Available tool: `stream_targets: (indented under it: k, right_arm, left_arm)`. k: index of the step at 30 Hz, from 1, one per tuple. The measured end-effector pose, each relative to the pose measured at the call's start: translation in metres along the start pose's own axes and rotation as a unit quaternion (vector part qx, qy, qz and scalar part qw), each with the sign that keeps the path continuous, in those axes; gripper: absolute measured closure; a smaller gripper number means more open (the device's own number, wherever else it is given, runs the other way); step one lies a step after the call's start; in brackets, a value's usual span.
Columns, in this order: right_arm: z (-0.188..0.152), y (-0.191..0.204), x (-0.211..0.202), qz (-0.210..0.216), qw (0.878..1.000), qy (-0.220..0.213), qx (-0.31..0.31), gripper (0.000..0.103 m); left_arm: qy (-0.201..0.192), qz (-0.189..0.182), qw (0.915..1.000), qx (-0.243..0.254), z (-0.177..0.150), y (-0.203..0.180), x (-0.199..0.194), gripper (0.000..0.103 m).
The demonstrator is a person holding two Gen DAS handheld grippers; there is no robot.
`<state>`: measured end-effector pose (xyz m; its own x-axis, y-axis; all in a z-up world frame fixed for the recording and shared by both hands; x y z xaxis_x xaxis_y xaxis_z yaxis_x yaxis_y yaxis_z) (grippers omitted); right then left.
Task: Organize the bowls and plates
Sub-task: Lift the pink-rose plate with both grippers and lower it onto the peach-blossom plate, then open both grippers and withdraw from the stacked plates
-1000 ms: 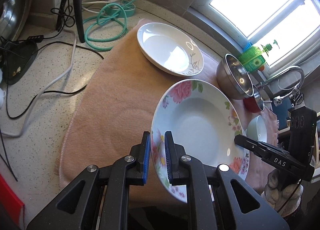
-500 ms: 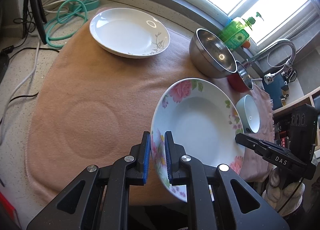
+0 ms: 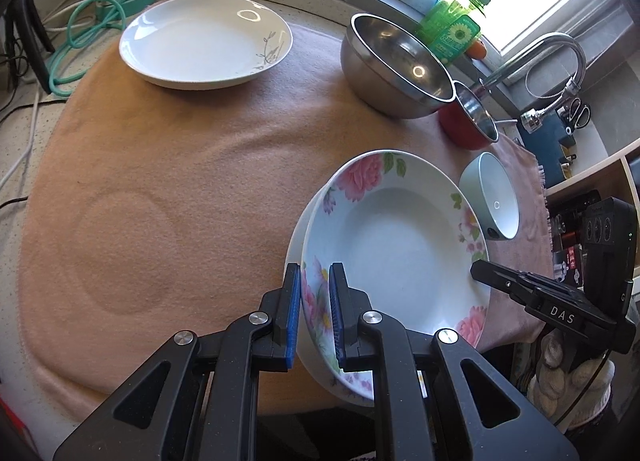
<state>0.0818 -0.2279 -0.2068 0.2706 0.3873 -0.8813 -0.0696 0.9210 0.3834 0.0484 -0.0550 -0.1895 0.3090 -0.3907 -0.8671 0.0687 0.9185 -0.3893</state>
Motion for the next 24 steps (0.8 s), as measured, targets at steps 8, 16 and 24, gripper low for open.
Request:
stream_targets:
  k: [8, 16, 24]
  right_arm:
    - [-0.003, -0.01, 0.004, -0.006, 1.0, 0.005, 0.004, 0.091]
    - [-0.005, -0.01, 0.008, -0.005, 1.0, 0.008, 0.007, 0.09]
    - [-0.006, -0.008, 0.01, -0.008, 1.0, 0.01, 0.0, 0.09]
  left_arm:
    - [0.013, 0.004, 0.9999, 0.008, -0.007, -0.007, 0.009, 0.091]
    - [0.015, 0.009, 0.9998, 0.01, -0.008, -0.009, 0.013, 0.091]
    - [0.019, 0.015, 0.9997, 0.01, -0.01, -0.009, 0.017, 0.091]
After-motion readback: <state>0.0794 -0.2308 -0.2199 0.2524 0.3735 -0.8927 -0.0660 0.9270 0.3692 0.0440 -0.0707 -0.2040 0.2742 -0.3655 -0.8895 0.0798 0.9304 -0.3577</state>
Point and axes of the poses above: each gripper's, at about its wrist camera, not at the fingertips, and x roughly the way its jaws point, y to its left, z to its top, the point moved 8 cm from there along x, roughly the way its jaws point
